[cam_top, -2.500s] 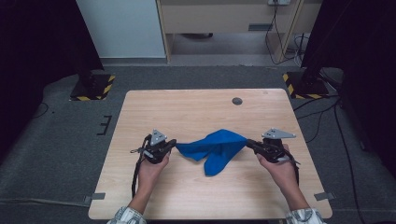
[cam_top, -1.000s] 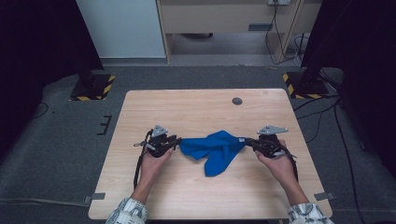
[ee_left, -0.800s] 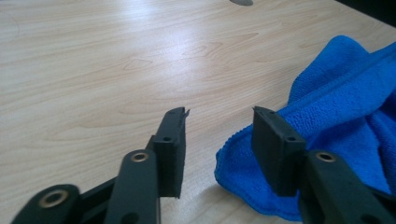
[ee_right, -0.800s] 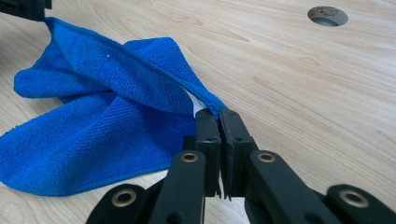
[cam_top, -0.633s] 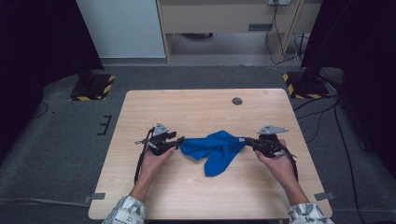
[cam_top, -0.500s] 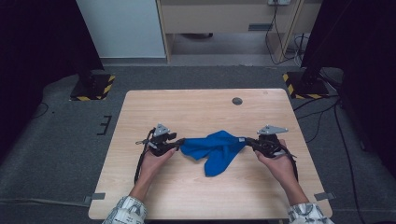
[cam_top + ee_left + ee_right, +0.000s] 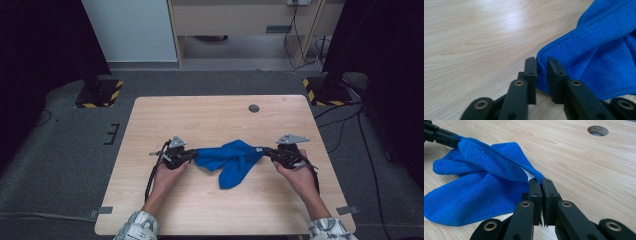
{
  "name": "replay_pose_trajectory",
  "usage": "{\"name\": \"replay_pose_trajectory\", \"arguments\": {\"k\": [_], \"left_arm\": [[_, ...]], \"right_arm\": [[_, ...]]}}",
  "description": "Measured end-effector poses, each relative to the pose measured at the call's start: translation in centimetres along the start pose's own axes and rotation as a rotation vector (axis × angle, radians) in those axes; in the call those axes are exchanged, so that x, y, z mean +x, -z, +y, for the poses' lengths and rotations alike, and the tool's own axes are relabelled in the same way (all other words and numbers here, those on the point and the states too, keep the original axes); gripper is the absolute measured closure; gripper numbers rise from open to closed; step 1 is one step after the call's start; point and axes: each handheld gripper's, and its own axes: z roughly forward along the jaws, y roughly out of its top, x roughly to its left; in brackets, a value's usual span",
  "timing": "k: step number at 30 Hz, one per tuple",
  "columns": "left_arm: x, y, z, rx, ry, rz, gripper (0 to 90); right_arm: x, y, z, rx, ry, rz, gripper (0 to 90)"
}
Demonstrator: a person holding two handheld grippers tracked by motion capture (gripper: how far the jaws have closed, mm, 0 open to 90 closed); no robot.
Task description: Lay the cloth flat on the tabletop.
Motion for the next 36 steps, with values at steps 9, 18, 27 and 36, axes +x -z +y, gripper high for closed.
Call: {"name": "replay_pose_trajectory", "arguments": {"k": [9,18,27,36], "left_arm": [[-0.6,0.6,0.4,-0.030,-0.003,0.026,88.5],[-1.3,2.2,1.2,-0.061,0.035,0.094,88.5],[-1.9,2.8,1.6,-0.071,0.026,0.109,88.4],[-2.1,3.0,1.7,-0.074,0.035,0.109,88.4]], "right_arm": [[0.2,0.2,0.2,-0.010,0.005,0.000,87.4],[0.1,0.6,0.3,-0.026,-0.003,-0.008,87.4],[0.1,1.2,0.6,-0.049,-0.002,-0.012,87.4],[0.1,1.1,0.5,-0.048,-0.002,-0.012,87.4]]}}
